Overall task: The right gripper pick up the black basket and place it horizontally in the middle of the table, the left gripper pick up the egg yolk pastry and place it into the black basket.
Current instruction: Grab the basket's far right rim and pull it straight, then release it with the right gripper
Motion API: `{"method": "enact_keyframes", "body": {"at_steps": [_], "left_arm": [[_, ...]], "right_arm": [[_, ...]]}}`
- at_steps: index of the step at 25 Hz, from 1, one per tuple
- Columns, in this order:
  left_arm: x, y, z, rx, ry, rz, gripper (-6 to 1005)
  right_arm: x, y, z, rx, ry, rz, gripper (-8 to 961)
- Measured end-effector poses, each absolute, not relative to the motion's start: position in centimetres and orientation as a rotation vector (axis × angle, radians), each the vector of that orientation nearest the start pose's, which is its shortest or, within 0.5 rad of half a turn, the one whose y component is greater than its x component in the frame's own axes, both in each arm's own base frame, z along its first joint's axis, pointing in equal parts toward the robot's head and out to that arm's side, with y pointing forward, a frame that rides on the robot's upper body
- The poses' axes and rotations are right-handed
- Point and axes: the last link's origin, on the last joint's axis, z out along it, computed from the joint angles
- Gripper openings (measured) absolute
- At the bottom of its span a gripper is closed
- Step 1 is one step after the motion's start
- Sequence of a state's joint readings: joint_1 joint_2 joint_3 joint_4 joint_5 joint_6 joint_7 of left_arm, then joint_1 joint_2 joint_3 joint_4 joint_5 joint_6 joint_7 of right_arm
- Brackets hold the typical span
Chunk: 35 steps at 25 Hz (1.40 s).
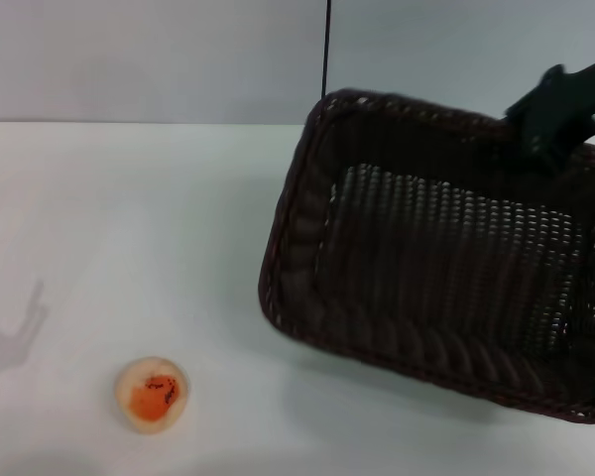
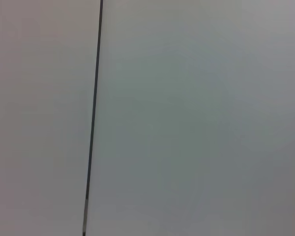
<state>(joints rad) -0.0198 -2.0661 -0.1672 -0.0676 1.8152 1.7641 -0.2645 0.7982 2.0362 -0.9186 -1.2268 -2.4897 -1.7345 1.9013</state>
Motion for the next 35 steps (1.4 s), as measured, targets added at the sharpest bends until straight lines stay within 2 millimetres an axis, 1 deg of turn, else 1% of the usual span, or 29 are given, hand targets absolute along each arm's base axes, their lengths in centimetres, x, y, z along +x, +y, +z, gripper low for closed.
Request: {"method": "enact_keyframes", "body": {"at_steps": [4, 11, 15, 18, 19, 20, 21, 22, 24, 27, 29, 35], "left_arm": [[-36.9, 14.6, 1.4, -1.510, -0.462, -0.848, 772], [-36.7, 14.1, 1.3, -1.509, -0.465, -0.856, 770], [-36.7, 14.1, 1.1, -1.516, -0.467, -0.860, 768], [-36.6, 14.1, 1.1, -1.517, -0.468, -0.861, 767], [-36.6, 14.1, 1.1, -1.517, -0.469, -0.864, 767], [-36.6, 14.1, 1.1, -1.517, -0.469, -0.864, 766], [-36.6, 14.1, 1.1, -1.517, -0.470, -0.865, 766], [-36.6, 14.1, 1.1, -1.517, -0.470, -0.866, 766], [-36.6, 14.2, 1.1, -1.518, -0.471, -0.870, 765], [-36.6, 14.3, 1.1, -1.519, -0.469, -0.872, 764], [-36.5, 14.5, 1.1, -1.520, -0.466, -0.876, 763], [-36.4, 14.7, 1.1, -1.517, -0.467, -0.886, 761]], "right_arm": [[14.6, 38.9, 4.8, -2.897, 0.159, -0.259, 161], [13.7, 39.1, 3.3, -2.903, -0.062, -0.317, 160], [13.5, 38.9, 1.8, -2.915, -0.180, -0.339, 158], [13.5, 38.9, 0.6, -2.914, -0.206, -0.330, 154], [13.6, 39.0, -0.1, -2.903, -0.225, -0.339, 154], [13.6, 39.0, -0.1, -2.903, -0.225, -0.339, 154], [13.7, 39.0, -0.8, -2.884, -0.248, -0.361, 154], [13.7, 39.0, -0.8, -2.884, -0.248, -0.361, 154], [14.0, 39.1, -1.8, -2.852, -0.288, -0.391, 155], [14.2, 39.0, -2.3, -2.831, -0.307, -0.398, 155], [14.4, 38.8, -3.0, -2.818, -0.335, -0.411, 155], [14.4, 38.7, -3.4, -2.812, -0.346, -0.416, 290]]}}
